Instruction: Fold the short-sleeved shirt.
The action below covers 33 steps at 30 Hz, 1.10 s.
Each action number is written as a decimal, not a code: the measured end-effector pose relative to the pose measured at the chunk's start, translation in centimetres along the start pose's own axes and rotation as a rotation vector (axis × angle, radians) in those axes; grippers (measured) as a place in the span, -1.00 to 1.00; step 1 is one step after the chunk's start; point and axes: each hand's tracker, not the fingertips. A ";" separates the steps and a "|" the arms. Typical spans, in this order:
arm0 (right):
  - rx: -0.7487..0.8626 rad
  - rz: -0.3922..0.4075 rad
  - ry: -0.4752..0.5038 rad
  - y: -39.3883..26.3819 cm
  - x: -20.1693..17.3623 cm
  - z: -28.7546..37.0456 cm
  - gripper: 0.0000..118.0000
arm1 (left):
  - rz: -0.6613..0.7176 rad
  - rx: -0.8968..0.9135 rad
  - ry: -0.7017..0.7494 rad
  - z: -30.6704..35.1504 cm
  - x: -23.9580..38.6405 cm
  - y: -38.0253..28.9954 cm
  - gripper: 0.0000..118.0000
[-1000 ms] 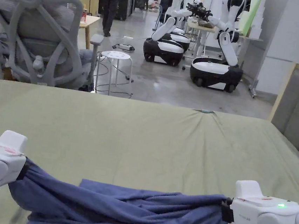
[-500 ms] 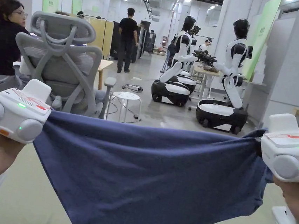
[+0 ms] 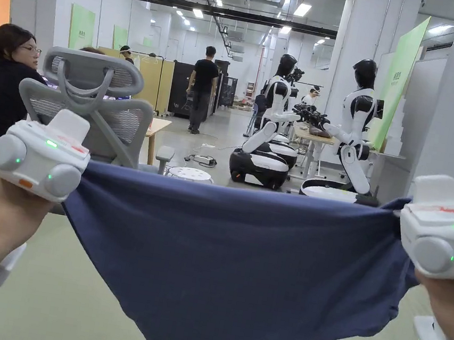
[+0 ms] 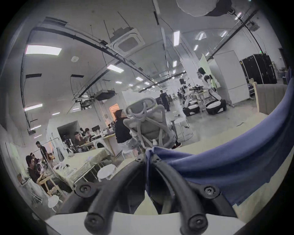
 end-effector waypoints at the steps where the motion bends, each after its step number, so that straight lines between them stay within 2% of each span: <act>1: -0.017 0.005 0.001 -1.3 -0.5 -1.0 -0.93 | -0.006 -0.024 0.000 -0.6 0.6 -1.1 -0.98; 7: -0.098 -0.013 0.040 -8.1 -1.9 -1.9 -0.93 | -0.008 -0.093 -0.032 -1.2 2.4 -6.3 -0.99; 11: -0.131 -0.006 0.079 -10.7 -1.2 0.7 -0.93 | 0.060 -0.109 -0.102 1.9 1.2 -7.7 -0.98; 14: -0.200 -0.006 0.149 -13.5 -0.3 3.4 -0.93 | 0.083 -0.156 -0.173 5.2 0.7 -10.3 -0.98; 17: -0.292 0.003 0.213 -17.9 0.3 6.8 -0.93 | 0.105 -0.224 -0.229 9.2 0.4 -15.0 -0.98; 22: -0.482 0.061 0.332 -28.1 -0.1 12.4 -0.93 | 0.132 -0.467 -0.345 14.6 1.2 -26.1 -0.98; 24: -0.567 0.041 0.353 -32.1 -0.4 14.0 -0.93 | 0.170 -0.552 -0.365 15.7 1.7 -30.4 -0.97; 27: -0.618 -0.044 0.375 -34.9 -0.5 15.4 -0.92 | 0.211 -0.583 -0.377 17.2 1.9 -33.4 -0.96; 28: -0.600 -0.044 0.388 -34.9 -0.3 15.7 -0.77 | 0.217 -0.579 -0.370 17.6 1.9 -33.7 -0.79; 29: -0.599 -0.040 0.388 -34.6 -0.3 15.9 -0.43 | 0.219 -0.570 -0.355 18.1 1.9 -33.4 -0.47; 31: -0.575 -0.056 0.378 -32.7 -0.4 16.5 0.70 | 0.205 -0.524 -0.340 18.7 1.9 -32.1 0.55; 32: -0.504 -0.092 0.382 -31.3 -0.6 17.0 0.87 | 0.196 -0.441 -0.338 19.5 2.4 -30.6 0.77; 33: -0.443 -0.125 0.393 -29.1 -1.1 17.7 0.87 | 0.185 -0.376 -0.336 20.0 3.1 -29.1 0.81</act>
